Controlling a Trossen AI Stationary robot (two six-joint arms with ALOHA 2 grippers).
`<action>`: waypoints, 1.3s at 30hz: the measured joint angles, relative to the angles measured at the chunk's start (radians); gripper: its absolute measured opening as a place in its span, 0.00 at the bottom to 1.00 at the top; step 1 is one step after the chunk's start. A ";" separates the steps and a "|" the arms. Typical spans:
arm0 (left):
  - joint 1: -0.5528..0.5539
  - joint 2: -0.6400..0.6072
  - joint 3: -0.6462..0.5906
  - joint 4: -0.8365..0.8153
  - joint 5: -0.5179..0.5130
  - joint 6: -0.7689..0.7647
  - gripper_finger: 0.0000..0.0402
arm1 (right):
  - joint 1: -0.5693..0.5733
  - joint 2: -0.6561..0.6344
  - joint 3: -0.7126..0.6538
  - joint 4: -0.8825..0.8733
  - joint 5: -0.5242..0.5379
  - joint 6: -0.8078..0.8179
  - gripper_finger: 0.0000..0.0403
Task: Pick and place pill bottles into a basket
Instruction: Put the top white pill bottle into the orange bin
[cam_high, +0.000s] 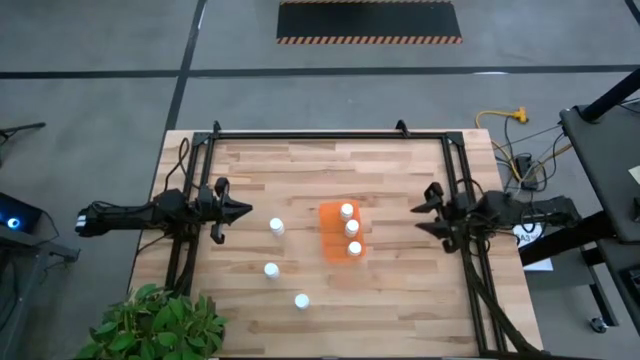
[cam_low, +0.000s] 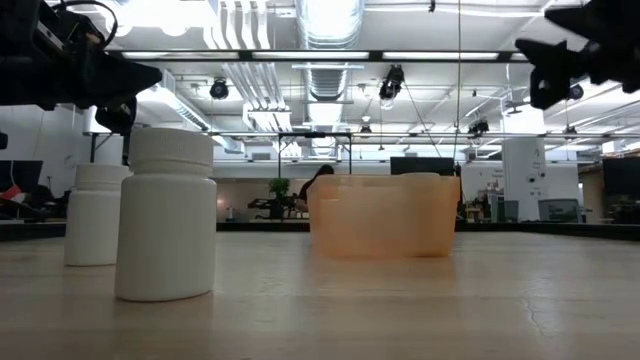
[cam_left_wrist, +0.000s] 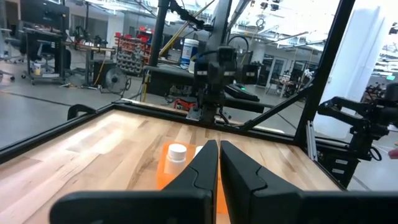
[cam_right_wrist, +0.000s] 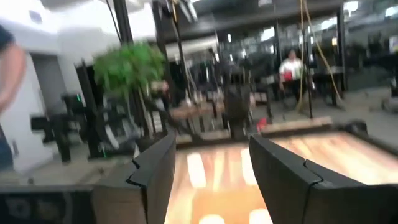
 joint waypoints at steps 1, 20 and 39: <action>0.000 0.000 0.000 0.000 0.000 0.000 0.00 | 0.000 0.000 0.000 -0.034 0.000 0.000 0.48; 0.000 0.000 0.000 0.000 0.000 0.000 0.00 | 0.000 0.070 0.004 -0.199 0.000 0.053 0.48; -0.001 -0.002 0.000 0.058 -0.001 -0.154 0.00 | 0.000 0.069 0.004 -0.199 0.002 0.052 0.48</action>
